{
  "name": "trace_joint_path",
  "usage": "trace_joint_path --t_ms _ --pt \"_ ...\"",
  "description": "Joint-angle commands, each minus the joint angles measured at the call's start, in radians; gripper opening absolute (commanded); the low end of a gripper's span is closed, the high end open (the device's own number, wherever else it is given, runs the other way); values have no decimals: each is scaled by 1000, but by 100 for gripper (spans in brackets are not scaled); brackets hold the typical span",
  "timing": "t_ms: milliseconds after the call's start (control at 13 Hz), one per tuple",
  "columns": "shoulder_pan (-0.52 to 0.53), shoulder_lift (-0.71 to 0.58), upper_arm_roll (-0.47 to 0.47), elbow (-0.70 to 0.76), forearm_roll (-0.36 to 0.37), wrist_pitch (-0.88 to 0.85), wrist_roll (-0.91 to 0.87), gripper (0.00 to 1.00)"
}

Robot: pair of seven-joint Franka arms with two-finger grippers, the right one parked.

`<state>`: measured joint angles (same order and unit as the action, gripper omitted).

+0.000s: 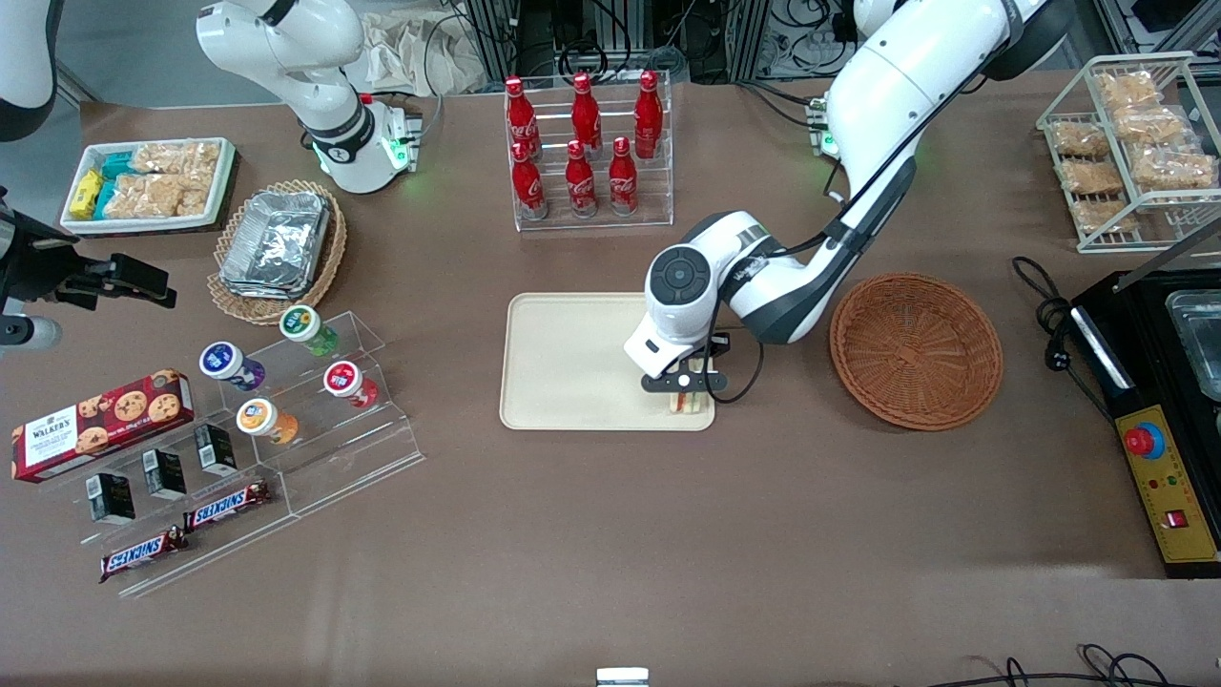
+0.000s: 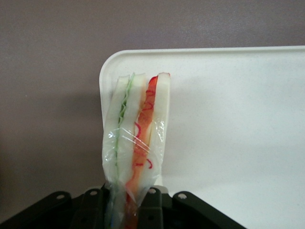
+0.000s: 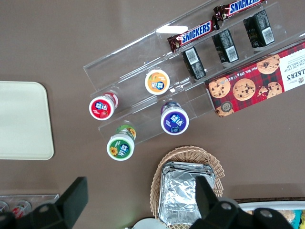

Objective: Place sandwich from basket to tray
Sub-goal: 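Lower the sandwich onto the tray and open the left gripper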

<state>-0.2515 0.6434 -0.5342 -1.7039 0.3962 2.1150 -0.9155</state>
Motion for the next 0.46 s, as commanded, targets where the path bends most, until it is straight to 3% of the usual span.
trace_joint_path --t_ms 0,77,154,385 --pt "-26 38 0 33 72 8 -77 38" --pt "-26 47 2 33 78 26 -74 93" --pt "-26 53 5 33 85 45 -74 100" --pt "-25 50 5 36 84 43 -72 100"
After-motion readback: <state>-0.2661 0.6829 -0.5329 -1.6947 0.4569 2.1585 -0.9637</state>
